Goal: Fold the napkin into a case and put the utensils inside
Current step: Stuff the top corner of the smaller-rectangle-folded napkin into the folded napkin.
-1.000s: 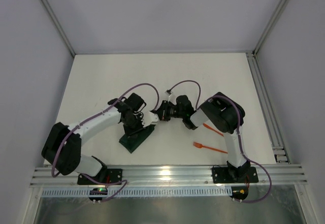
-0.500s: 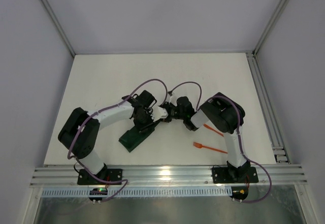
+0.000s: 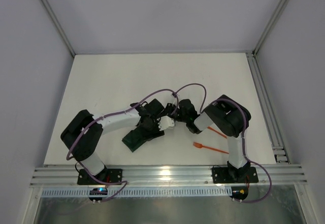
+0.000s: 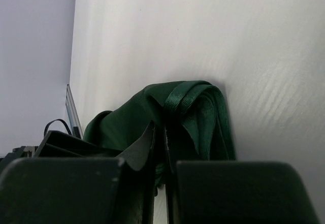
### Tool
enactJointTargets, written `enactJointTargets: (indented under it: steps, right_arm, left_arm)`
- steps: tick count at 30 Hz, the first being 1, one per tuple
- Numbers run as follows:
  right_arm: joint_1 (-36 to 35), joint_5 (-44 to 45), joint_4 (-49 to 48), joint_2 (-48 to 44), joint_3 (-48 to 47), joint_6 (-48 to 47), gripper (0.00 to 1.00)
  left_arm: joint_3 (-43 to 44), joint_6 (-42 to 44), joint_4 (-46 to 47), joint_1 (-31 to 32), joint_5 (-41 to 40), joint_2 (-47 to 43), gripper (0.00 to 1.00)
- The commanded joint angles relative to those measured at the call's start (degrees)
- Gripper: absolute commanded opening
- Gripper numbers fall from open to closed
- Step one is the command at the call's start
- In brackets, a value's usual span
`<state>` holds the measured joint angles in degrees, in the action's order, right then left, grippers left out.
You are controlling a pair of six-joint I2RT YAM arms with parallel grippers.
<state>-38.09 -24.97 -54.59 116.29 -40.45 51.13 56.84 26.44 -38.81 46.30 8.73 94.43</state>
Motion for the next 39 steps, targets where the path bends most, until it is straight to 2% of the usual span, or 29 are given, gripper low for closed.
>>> enactJointTargets:
  steps: [1, 3, 6, 9, 11, 12, 19, 25, 28, 31, 33, 34, 37, 39]
  right_arm:
    - [-0.59, 5.63, 0.97, -3.69, 1.68, -2.09, 0.04]
    - [-0.76, 6.25, 1.5, -4.58, 2.3, -2.53, 0.05]
    - [-0.67, 7.57, 4.21, -6.51, 3.27, -3.49, 0.08]
    - [-0.76, 9.23, 8.16, -8.62, 3.62, -4.63, 0.09]
    - [-0.76, 10.02, 10.8, -9.59, 3.1, -5.43, 0.09]
    - [-0.76, 10.12, 13.17, -10.11, 2.83, -6.21, 0.11]
    - [-0.76, 10.73, 14.16, -12.66, 3.88, -6.83, 0.27]
    - [-0.67, 10.12, 14.77, -13.98, 4.41, -6.57, 0.38]
    - [-0.76, 9.86, 17.57, -14.6, 2.75, -7.97, 0.39]
    - [-0.76, 8.81, 22.33, -12.68, 0.11, -9.03, 0.38]
    - [-0.76, 8.36, 22.07, -11.88, 0.19, -8.34, 0.31]
    - [-0.67, 8.27, 21.37, -11.18, 0.28, -7.9, 0.23]
    - [-0.76, 8.27, 21.28, -9.86, -0.16, -7.63, 0.13]
    - [-0.67, 8.27, 21.02, -9.33, -0.25, -7.1, 0.07]
  left_arm:
    - [-0.85, 0.55, 2.41, 1.77, -2.13, 1.63, 0.55]
    - [-1.29, 0.2, 3.65, 1.86, -4.41, 2.94, 0.53]
    - [-2.17, 0.19, 5.58, 1.77, -7.5, 4.18, 0.45]
    - [-2.78, -0.33, 6.9, 1.86, -8.2, 4.71, 0.29]
    - [-3.05, -0.33, 7.25, 1.86, -8.12, 4.79, 0.24]
    - [-3.14, -0.25, 7.34, 1.86, -8.2, 4.8, 0.18]
    - [-3.93, 0.72, 7.69, 1.77, -10.49, 3.22, 0.1]
    - [-5.16, 1.33, 7.43, 1.86, -9.44, 1.81, 0.1]
    - [-5.34, 1.51, 7.43, 1.86, -8.91, 1.98, 0.11]
    - [-5.07, 1.43, 6.73, 1.77, -4.35, 1.81, 0.16]
    - [-4.46, 1.43, 5.51, 1.77, -1.54, 1.11, 0.25]
    - [-4.2, 0.9, 4.89, 1.77, -0.65, 0.67, 0.32]
    - [-1.74, 0.55, 1.12, 1.77, 2.51, -1.44, 0.43]
    - [-0.33, 0.63, -0.73, 1.77, 4.53, -3.37, 0.47]
